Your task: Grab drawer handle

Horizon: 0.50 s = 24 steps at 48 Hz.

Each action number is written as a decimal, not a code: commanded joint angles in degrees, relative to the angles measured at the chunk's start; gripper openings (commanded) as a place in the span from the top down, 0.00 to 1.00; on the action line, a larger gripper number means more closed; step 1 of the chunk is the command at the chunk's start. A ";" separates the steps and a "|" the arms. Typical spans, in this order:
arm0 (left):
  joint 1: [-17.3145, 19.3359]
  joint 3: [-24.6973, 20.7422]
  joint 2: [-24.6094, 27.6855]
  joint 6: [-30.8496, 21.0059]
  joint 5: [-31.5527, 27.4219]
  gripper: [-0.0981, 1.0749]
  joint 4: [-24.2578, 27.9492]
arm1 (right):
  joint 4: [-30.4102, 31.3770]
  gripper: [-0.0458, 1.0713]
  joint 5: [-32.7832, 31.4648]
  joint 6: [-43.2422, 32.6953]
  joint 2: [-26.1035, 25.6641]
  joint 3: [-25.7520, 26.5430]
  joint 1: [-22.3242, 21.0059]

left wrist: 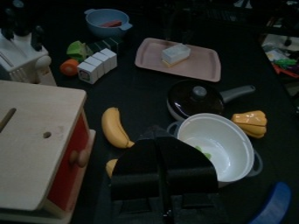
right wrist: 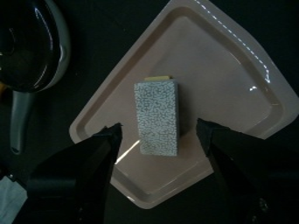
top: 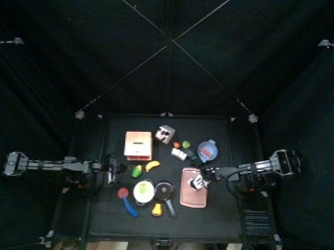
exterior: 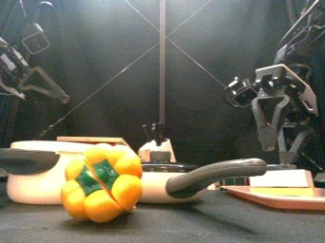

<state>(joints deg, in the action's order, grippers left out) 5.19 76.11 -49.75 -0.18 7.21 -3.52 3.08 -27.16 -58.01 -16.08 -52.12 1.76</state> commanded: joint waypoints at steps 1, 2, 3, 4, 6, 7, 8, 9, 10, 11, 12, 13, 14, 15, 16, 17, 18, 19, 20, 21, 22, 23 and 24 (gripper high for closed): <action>0.09 -0.70 0.18 0.00 0.35 0.92 -0.44 | 0.53 0.08 0.26 0.00 -1.49 1.32 -0.35; 0.09 -0.70 0.09 0.00 0.35 0.92 -0.53 | 0.62 0.08 0.26 0.00 -1.49 1.41 -0.35; 0.09 -0.70 0.09 0.00 0.35 0.92 -0.62 | 0.79 0.08 0.35 -0.09 -1.49 1.67 -0.53; 0.09 -0.70 0.09 0.00 0.35 0.92 -0.70 | 1.05 0.08 0.26 -0.09 -1.49 1.93 -0.70; 0.09 -0.70 0.09 0.00 0.35 0.92 -1.05 | 1.67 0.08 0.35 -0.09 -1.49 2.72 -0.97; 0.09 -0.70 0.18 0.00 0.44 0.92 -1.23 | 2.02 0.08 0.35 -0.09 -1.49 3.16 -1.14; 0.09 -0.70 0.09 0.00 0.53 0.92 -1.49 | 2.90 0.08 0.35 0.18 -1.49 3.96 -1.41; 0.09 -0.70 0.18 0.00 0.53 0.92 -1.67 | 3.60 0.08 0.35 0.26 -1.41 4.48 -1.49; 0.09 -0.70 0.09 0.00 0.53 0.92 -1.85 | 4.39 0.08 0.44 0.35 -1.41 5.10 -1.67; 0.09 -0.79 0.09 0.00 0.53 0.92 -2.11 | 5.36 0.08 0.44 0.35 -1.23 5.71 -1.76; 0.09 -0.79 0.09 0.00 0.53 0.92 -2.29 | 6.42 0.08 0.44 0.35 -1.23 6.24 -2.02; 0.09 -0.88 0.09 0.00 0.53 0.92 -2.55 | 7.56 0.08 0.53 0.35 -1.05 6.86 -2.11; 0.09 -0.97 0.18 0.00 0.53 0.91 -2.72 | 8.79 0.08 0.53 0.35 -1.05 7.56 -2.20; 0.09 -1.05 0.09 -0.09 0.53 0.91 -2.99 | 10.02 0.08 0.53 0.35 -0.97 8.17 -2.37; 0.09 -1.23 0.09 -0.09 0.53 0.91 -3.34 | 11.43 0.08 0.53 0.35 -0.88 8.79 -2.55; 0.09 -1.32 0.09 -0.09 0.53 0.91 -3.78 | 12.83 0.08 0.53 0.35 -0.79 9.49 -2.72; 0.18 -1.41 0.09 -0.09 0.53 0.91 -4.22 | 14.33 0.08 0.53 0.35 -0.70 10.20 -2.90; 0.09 -1.58 0.18 -0.09 0.53 0.90 -4.66 | 15.82 0.08 0.62 0.26 -0.70 10.81 -3.08; 0.09 -1.58 0.18 -0.09 0.53 0.90 -5.36 | 17.31 0.08 0.70 0.18 -0.62 11.34 -3.34; 0.09 -1.58 0.18 -0.18 0.53 0.89 -5.98 | 18.72 0.08 0.97 0.00 -0.44 11.95 -3.52; 0.00 -1.58 0.35 -0.18 0.53 0.87 -7.12 | 20.74 0.09 1.41 -0.09 -0.35 12.66 -3.87; 0.00 -1.67 0.44 -0.18 0.53 0.86 -8.09 | 22.06 0.09 1.76 -0.09 -0.26 13.27 -4.04; 0.00 -1.58 0.53 -0.18 0.44 0.84 -8.96 | 23.03 0.09 2.37 -0.18 -0.09 13.71 -4.31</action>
<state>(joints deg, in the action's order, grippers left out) 5.19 76.03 -49.75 -0.26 7.21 -9.23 20.65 -26.46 -57.92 -15.73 -41.92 -1.41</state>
